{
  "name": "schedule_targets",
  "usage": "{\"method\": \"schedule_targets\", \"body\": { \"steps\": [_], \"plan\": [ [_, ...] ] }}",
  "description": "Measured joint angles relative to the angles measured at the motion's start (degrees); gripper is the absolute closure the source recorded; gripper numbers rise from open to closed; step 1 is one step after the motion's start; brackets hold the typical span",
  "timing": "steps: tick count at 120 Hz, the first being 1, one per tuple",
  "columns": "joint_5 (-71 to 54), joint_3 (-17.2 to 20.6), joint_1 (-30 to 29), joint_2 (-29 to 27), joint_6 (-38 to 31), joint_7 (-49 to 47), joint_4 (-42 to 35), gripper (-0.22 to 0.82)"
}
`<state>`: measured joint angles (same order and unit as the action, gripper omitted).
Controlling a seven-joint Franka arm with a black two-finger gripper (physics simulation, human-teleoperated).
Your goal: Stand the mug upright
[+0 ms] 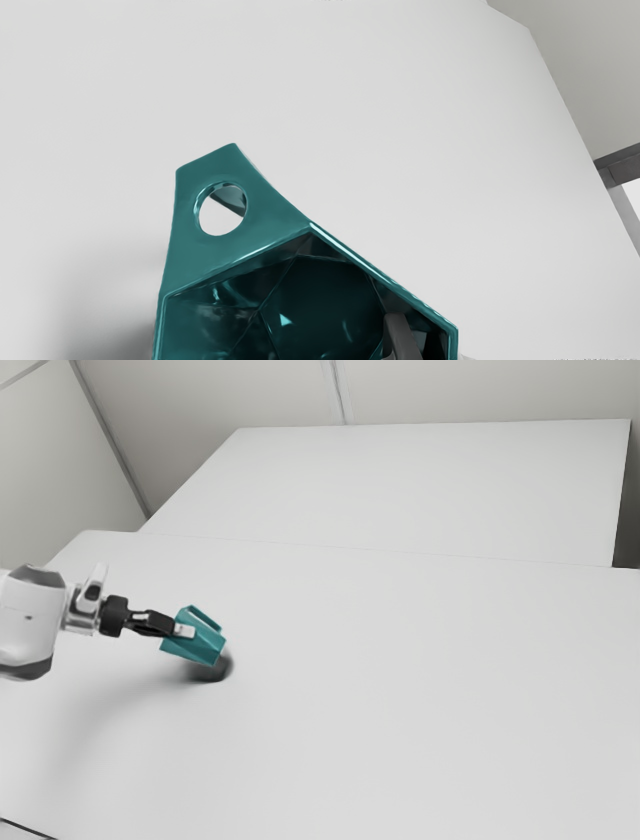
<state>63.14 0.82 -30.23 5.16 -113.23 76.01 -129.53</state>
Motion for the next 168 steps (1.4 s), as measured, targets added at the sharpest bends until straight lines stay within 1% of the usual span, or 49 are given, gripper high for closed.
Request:
{"method": "schedule_targets", "body": {
  "steps": [16,38,55,72,93,117,142,168],
  "plan": [
    [-2.81,0.00,2.78,-1.04,-1.31,-0.42,2.00,0.78],
    [-13.89,0.07,6.68,-2.71,-3.45,-3.86,5.35,0.79],
    [-23.93,0.18,8.94,-3.90,-5.71,-7.95,6.19,0.79],
    [-33.88,2.03,9.39,-4.85,-7.93,-13.02,6.46,0.79],
    [-42.66,2.46,11.67,-6.56,-10.10,-19.78,6.44,0.79],
    [-49.70,2.64,14.64,-8.84,-11.43,-27.58,5.68,0.79],
    [-54.74,3.44,15.84,-11.41,-12.63,-35.16,3.14,0.79],
    [-57.80,5.41,16.04,-14.24,-13.84,-42.18,-0.12,0.79]
  ]
}}
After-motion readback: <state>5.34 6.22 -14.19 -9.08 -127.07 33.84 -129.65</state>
